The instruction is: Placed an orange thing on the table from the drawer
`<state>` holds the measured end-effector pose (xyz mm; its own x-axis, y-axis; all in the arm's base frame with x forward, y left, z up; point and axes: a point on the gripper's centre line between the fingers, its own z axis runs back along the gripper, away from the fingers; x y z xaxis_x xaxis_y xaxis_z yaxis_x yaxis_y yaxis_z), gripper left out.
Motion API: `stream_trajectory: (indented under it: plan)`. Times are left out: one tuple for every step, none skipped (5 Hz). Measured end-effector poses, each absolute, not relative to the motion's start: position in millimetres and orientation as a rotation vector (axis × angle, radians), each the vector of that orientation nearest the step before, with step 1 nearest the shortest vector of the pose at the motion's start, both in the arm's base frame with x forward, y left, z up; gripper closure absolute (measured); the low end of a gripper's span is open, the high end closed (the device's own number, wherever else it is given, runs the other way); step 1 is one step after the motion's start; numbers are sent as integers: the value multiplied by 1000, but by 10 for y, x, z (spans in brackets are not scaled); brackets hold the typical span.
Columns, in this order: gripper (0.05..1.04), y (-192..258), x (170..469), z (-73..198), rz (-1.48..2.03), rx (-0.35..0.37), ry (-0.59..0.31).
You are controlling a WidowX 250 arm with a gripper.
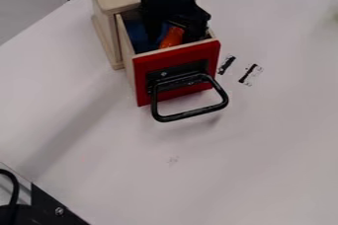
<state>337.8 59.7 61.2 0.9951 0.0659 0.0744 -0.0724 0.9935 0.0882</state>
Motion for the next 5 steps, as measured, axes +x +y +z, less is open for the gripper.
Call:
stream_trajectory:
  plan:
    - [338, 583, 3380, 549, 64, 81, -57]
    - [515, 581, 3383, 549, 66, 79, -58]
    - [516, 574, 3390, 555, 65, 78, -63]
    - [516, 565, 3396, 635, 73, 74, -85]
    - [516, 510, 3402, 938, 64, 73, -142]
